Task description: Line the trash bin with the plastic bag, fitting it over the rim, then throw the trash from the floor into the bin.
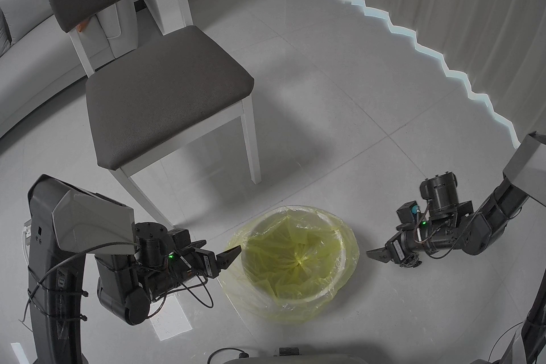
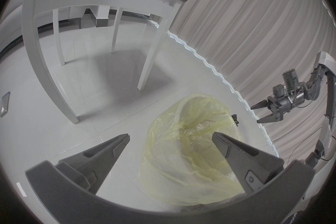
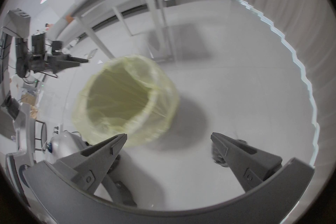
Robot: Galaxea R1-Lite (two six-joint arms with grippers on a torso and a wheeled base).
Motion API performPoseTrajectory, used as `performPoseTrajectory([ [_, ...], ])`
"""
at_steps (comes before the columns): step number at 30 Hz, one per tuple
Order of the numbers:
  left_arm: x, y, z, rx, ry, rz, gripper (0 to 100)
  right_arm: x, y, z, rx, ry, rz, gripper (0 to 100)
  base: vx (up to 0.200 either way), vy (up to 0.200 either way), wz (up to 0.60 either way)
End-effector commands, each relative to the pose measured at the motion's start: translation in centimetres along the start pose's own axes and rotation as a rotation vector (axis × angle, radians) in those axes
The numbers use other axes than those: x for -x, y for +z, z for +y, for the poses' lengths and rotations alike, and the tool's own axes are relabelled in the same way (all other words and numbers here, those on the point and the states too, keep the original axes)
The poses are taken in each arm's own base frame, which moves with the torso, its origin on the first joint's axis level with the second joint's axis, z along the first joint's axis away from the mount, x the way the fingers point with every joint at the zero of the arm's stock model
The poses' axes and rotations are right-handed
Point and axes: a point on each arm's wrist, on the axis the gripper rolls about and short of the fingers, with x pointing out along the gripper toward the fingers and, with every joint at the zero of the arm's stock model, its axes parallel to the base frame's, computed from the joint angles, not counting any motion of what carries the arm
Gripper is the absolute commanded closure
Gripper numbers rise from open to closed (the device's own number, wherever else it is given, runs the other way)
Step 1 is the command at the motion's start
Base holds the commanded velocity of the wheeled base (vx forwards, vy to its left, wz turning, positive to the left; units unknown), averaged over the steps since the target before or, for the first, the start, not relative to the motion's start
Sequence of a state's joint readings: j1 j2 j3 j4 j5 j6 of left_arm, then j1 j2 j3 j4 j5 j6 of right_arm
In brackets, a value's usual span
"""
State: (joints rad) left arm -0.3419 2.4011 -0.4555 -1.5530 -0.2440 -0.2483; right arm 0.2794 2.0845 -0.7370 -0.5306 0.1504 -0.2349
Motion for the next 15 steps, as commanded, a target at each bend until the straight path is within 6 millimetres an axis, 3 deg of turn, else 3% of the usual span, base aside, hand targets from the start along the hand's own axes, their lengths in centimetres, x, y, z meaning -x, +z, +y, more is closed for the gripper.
performPoseTrajectory([
  [1, 0.5, 0.9, -0.4, -0.010, -0.008, -0.039, 0, -1.2, -3.3, -5.6, -0.054, -0.110, 0.109, 0, 0.000, 0.000, 0.00],
  [8, 0.4, 0.7, -0.3, -0.008, -0.005, -0.032, 0, -4.1, -5.9, -8.9, -0.067, -0.172, 0.193, 0, 0.000, 0.000, 0.00],
  [15, 0.5, 0.8, -0.2, -0.007, 0.005, -0.035, 0, -7.7, -6.6, -10.4, -0.045, -0.242, 0.238, 0, 0.000, 0.000, 0.00],
])
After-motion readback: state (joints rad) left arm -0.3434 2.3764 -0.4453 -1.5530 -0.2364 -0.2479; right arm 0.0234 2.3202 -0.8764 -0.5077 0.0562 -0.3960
